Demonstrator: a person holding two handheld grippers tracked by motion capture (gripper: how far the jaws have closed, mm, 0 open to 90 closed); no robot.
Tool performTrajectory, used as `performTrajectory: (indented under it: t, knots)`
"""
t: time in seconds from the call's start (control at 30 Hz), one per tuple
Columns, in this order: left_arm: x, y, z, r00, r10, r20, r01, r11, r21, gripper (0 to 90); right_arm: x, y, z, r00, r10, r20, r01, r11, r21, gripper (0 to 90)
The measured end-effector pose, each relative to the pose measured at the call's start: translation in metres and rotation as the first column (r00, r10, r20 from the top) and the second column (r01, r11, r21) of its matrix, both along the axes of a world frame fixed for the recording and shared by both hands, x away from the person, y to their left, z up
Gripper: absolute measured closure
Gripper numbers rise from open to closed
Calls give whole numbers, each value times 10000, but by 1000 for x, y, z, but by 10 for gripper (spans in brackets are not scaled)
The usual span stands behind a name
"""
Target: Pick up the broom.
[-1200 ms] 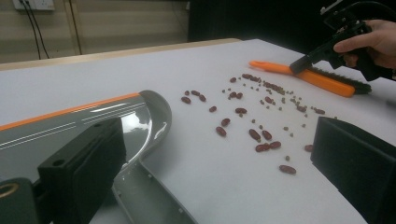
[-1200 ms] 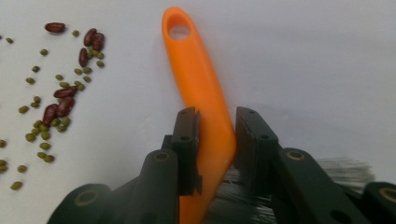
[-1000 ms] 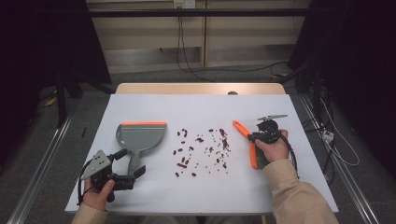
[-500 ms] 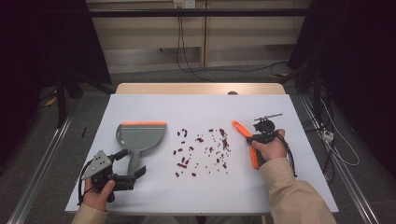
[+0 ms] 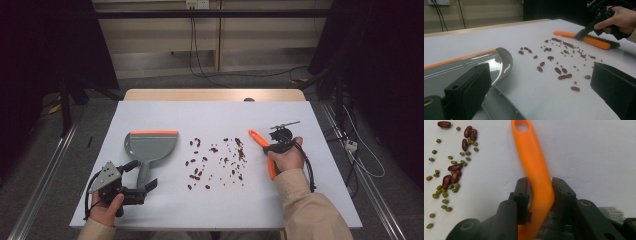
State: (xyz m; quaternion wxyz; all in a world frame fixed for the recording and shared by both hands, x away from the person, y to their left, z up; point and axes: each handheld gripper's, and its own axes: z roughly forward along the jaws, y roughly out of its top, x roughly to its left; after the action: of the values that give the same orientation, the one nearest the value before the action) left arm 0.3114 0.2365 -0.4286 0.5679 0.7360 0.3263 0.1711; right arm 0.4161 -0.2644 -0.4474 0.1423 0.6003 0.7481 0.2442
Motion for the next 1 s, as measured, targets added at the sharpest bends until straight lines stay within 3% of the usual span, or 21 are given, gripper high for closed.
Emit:
performTrajectory:
  t: [0.3,0.43,0.63,0.87,1.0]
  knots:
    - [-1,2,1,10000,49,44,-49,10000,12,30,0,2,1,10000,-97,-12,97,9999,-133,681]
    - [-1,2,1,9999,61,92,-61,10000,-14,30,3,3,4,9997,-3,-252,-3,9998,-217,688]
    - [0,3,1,9999,85,84,-84,9999,-90,30,1,6,6,10000,50,65,-47,9988,-490,692]
    - [-1,3,1,9999,91,124,-90,9999,-47,30,-6,-8,13,9962,-185,851,138,9984,548,693]
    - [-1,3,2,9996,235,162,-234,9997,-60,30,-16,-21,18,9839,-516,1712,285,9905,1347,694]
